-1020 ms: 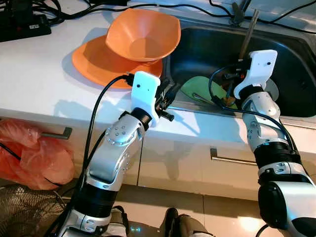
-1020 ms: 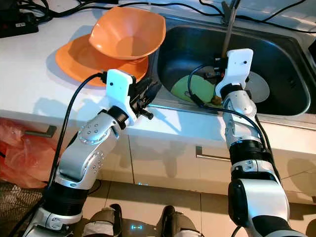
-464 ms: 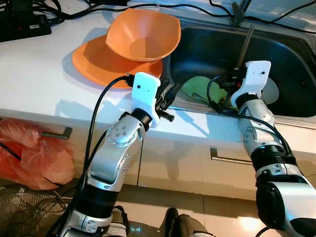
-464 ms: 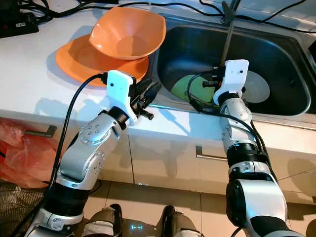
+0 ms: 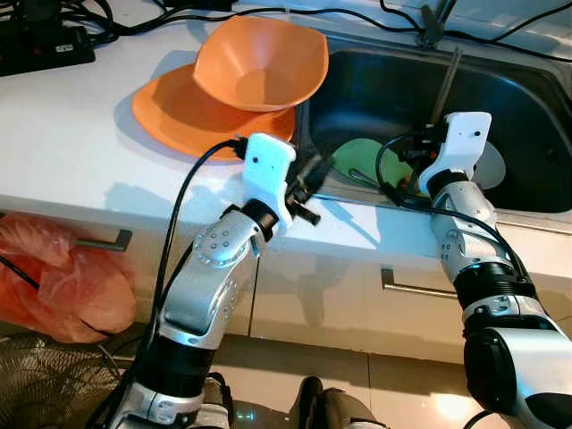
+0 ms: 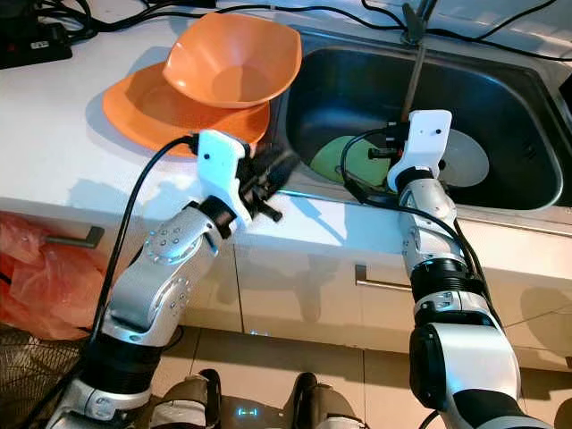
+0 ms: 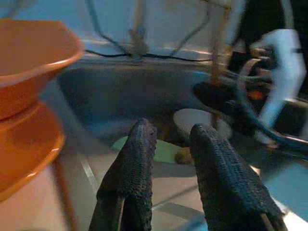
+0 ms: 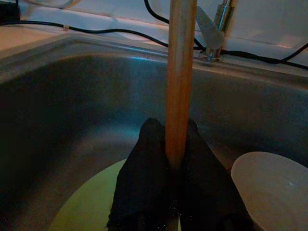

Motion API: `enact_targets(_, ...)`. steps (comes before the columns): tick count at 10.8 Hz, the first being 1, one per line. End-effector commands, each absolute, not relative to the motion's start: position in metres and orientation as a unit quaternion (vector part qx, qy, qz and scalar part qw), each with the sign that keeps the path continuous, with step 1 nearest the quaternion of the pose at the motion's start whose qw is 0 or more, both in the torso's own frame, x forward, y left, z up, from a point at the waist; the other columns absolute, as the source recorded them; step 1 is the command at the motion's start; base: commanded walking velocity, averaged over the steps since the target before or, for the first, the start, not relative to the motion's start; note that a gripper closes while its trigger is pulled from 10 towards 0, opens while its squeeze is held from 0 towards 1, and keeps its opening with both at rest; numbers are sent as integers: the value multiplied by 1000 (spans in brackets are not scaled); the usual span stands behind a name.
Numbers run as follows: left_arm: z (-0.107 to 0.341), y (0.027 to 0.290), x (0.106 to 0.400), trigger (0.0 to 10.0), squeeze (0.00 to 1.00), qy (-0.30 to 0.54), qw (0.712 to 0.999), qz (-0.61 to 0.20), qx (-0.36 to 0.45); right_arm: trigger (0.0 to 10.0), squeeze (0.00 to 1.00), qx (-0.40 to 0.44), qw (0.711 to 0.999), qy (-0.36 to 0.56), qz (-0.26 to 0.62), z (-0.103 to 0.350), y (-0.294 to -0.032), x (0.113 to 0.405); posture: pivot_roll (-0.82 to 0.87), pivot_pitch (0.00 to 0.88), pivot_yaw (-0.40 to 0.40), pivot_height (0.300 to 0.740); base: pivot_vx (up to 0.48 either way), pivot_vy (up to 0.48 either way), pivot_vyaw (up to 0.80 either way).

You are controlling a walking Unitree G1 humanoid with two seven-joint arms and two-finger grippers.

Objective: Kitchen organization

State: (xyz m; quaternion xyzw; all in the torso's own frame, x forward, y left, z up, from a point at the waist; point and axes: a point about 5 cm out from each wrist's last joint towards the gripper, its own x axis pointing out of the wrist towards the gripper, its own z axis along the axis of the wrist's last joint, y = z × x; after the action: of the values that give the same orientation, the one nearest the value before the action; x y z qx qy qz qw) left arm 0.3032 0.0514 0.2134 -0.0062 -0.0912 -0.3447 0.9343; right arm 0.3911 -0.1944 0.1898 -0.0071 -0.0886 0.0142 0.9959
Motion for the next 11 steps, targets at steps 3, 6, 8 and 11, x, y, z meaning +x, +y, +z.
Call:
enact_targets(3, 212, 48, 295, 10000, 0, -87, 920, -383, 11, 10000, 0, 2, 998, -65, 5, 179, -201, 390, 226, 203, -96, 740, 0, 0, 0)
enact_targets(6, 213, 54, 297, 10000, 0, -87, 919, -384, 22, 10000, 0, 7, 998, -66, 10, 180, -200, 390, 226, 205, -99, 740, 0, 0, 0)
enact_targets(8, 213, 54, 296, 10000, 0, -87, 919, -385, 21, 10000, 1000, 10, 998, -66, 11, 180, -200, 390, 225, 206, -99, 740, 0, 0, 0)
enact_targets(11, 213, 50, 294, 10000, 0, -85, 916, -392, 19, 10000, 0, 5, 998, -66, 10, 180, -199, 391, 226, 206, -99, 740, 0, 0, 0)
